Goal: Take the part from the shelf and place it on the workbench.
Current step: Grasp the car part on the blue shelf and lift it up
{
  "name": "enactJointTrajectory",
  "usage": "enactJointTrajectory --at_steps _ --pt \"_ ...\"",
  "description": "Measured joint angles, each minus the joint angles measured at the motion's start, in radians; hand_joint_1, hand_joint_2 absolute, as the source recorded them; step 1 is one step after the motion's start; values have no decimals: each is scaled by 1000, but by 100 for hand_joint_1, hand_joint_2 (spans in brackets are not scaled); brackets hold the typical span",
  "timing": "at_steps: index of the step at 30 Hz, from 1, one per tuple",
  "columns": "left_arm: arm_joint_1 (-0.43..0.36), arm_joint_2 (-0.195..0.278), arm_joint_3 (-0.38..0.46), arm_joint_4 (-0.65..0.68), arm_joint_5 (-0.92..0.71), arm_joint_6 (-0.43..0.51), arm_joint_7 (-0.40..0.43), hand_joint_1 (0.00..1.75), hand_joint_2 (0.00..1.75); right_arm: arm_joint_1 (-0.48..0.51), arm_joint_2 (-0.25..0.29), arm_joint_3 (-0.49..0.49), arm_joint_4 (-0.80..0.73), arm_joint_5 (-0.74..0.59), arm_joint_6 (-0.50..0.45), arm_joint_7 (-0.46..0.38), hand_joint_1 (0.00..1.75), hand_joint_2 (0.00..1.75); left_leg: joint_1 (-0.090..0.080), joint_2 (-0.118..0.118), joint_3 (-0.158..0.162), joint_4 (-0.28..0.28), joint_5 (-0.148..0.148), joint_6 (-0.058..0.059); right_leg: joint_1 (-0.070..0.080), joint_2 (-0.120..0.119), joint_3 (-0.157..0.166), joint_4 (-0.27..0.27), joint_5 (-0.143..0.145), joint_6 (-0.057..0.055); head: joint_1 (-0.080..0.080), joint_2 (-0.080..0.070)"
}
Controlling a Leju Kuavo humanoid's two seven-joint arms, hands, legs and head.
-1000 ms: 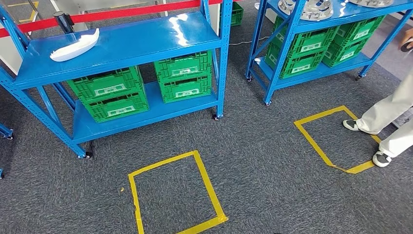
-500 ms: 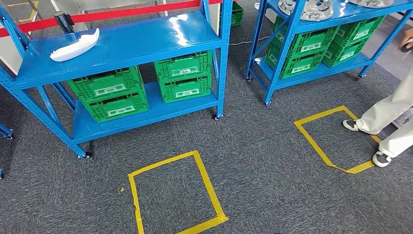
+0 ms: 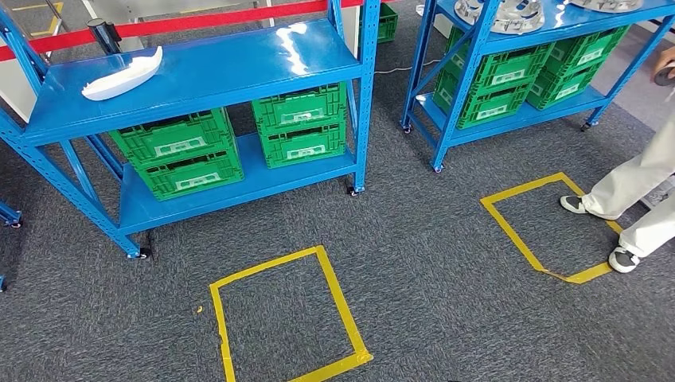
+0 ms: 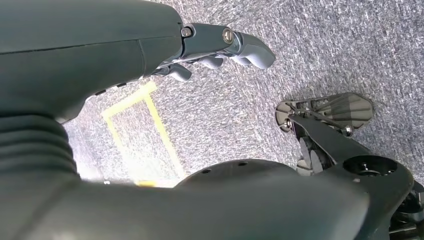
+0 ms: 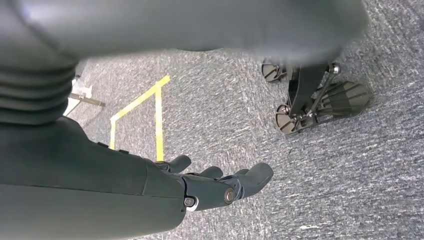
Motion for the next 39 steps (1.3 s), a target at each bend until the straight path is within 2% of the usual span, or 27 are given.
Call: enactJointTrajectory --at_steps 19,23,27,39 --pt "0 0 0 0 0 0 0 0 175 0 0 0 0 0 0 0 0 175 0 0 0 0 0 0 0 0 0 0 0 0 0 0" --pt "-12 -4 23 2 -25 0 1 0 175 -14 0 -11 7 29 -8 3 0 175 0 0 0 0 0 0 0 0 0 0 0 0 0 0" --pt "-36 -14 69 9 -100 0 6 0 0 -36 2 -40 19 113 -29 17 0 175 0 0 0 0 0 1 0 0 0 0 0 1 0 0" --pt "-107 -52 237 45 -350 0 18 0 0 -106 27 -172 66 393 -97 55 0 175 0 0 0 0 1 0 0 0 0 0 1 1 0 0"
